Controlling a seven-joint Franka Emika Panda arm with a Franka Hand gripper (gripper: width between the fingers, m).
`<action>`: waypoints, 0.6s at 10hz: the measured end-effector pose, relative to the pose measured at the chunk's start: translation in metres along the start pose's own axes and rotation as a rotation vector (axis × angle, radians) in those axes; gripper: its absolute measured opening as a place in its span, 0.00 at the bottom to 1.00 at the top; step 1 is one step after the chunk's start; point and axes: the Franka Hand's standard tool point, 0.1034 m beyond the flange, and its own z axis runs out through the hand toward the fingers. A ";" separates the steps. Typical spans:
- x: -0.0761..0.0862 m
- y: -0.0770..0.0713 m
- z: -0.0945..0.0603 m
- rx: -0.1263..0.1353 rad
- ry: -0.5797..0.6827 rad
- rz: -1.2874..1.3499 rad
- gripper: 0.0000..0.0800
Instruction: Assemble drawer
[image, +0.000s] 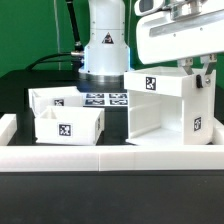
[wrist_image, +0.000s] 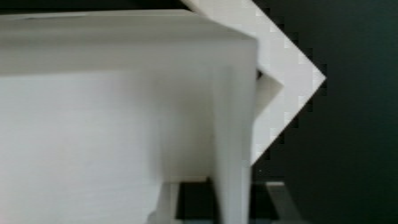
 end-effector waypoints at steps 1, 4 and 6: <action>0.000 -0.002 -0.002 0.009 -0.005 0.076 0.06; 0.003 0.000 -0.003 0.019 -0.015 0.229 0.06; 0.008 0.000 -0.002 0.034 -0.028 0.376 0.06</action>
Offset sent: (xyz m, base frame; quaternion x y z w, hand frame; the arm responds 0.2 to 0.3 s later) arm 0.0000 0.0000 0.0000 0.0000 0.0000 0.1938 0.9810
